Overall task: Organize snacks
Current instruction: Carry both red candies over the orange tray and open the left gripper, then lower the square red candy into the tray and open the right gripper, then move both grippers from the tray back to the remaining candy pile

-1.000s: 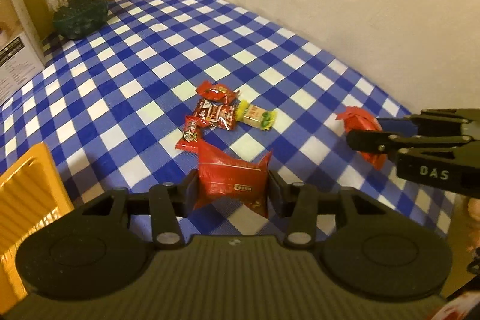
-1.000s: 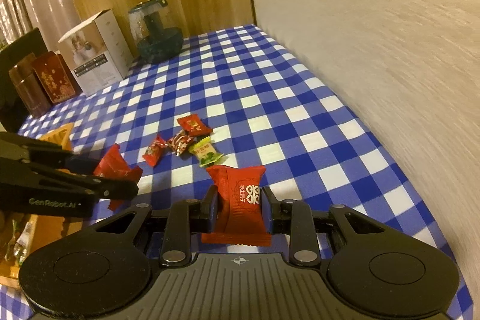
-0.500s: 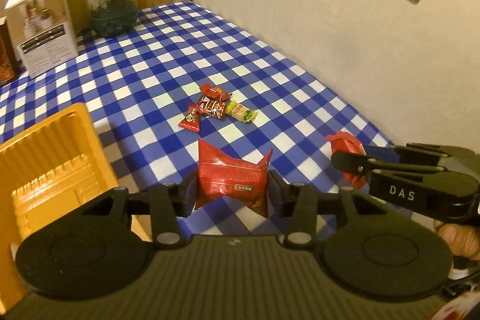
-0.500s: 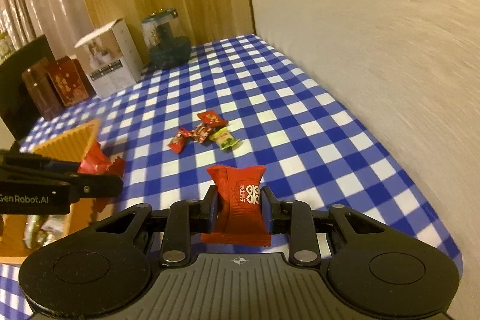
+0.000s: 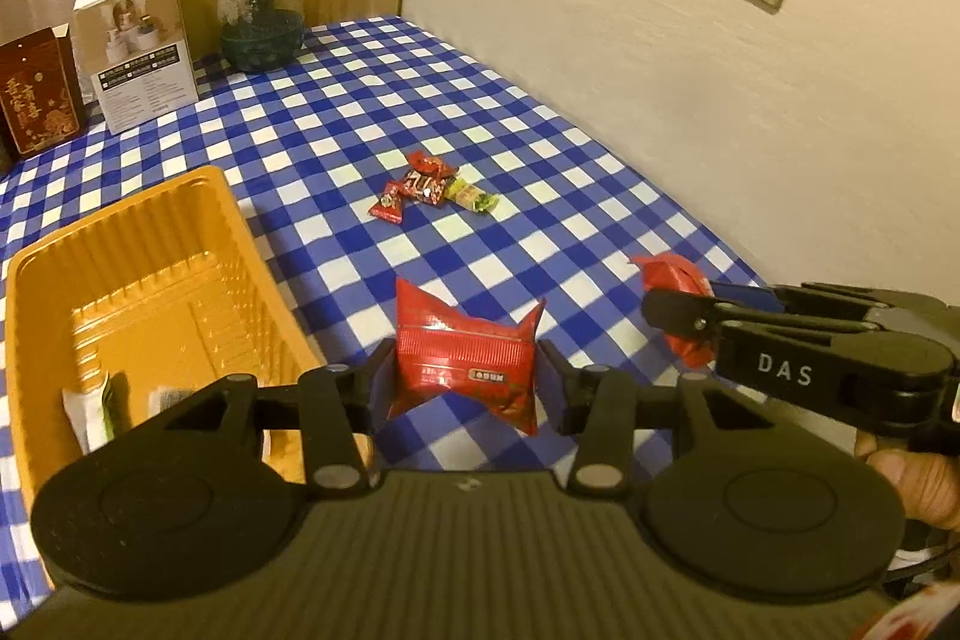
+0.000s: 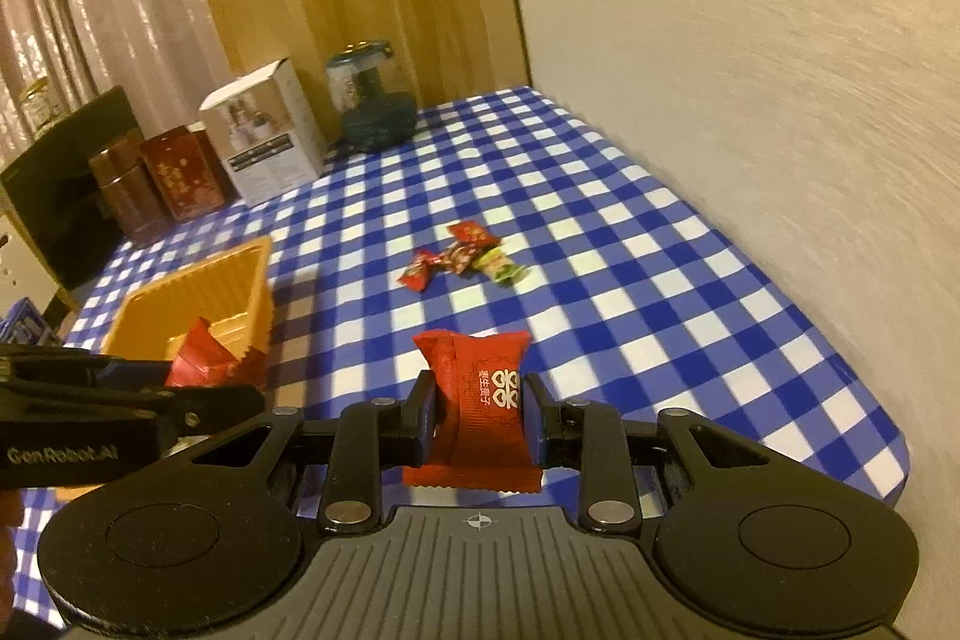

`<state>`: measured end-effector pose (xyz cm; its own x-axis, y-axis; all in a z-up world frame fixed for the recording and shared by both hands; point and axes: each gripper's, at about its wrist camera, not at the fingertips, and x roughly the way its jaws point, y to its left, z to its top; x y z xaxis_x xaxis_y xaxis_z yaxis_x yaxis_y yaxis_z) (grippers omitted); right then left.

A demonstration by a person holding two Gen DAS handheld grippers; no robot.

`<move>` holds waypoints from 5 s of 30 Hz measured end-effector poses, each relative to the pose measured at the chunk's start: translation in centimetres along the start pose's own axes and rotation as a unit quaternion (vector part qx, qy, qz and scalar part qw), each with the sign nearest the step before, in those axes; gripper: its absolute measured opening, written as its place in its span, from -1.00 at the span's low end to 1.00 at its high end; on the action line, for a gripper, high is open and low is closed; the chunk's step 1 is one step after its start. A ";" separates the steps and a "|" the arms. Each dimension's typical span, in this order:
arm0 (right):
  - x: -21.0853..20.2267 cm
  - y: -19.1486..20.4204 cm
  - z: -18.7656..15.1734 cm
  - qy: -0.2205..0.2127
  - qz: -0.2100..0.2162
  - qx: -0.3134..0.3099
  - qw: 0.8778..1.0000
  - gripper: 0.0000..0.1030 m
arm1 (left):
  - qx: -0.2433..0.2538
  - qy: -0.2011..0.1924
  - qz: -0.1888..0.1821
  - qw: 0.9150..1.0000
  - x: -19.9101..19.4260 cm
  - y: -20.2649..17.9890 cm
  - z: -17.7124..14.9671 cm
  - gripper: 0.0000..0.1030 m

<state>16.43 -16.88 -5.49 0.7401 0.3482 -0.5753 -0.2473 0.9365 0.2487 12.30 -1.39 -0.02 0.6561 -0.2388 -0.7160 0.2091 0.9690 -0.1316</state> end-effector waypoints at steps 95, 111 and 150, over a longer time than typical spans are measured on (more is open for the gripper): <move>14.2 16.5 0.7 0.046 0.155 -0.108 0.981 -0.42 | -0.083 -0.005 0.125 0.989 -0.6 19.5 -2.2 0.32; 14.0 16.7 0.8 0.042 0.168 -0.106 0.979 -0.42 | -0.088 -0.003 0.126 0.988 -1.2 19.6 -2.5 0.32; 11.3 10.1 2.0 0.014 0.131 -0.043 0.990 0.22 | -0.070 -0.023 0.102 0.992 -1.0 16.4 -0.5 0.36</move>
<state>23.53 -3.56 -7.93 0.6262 0.5801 -0.5209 -0.4820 0.8132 0.3261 14.68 14.81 -1.84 0.7070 -0.0371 -0.7063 -0.0320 0.9959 -0.0843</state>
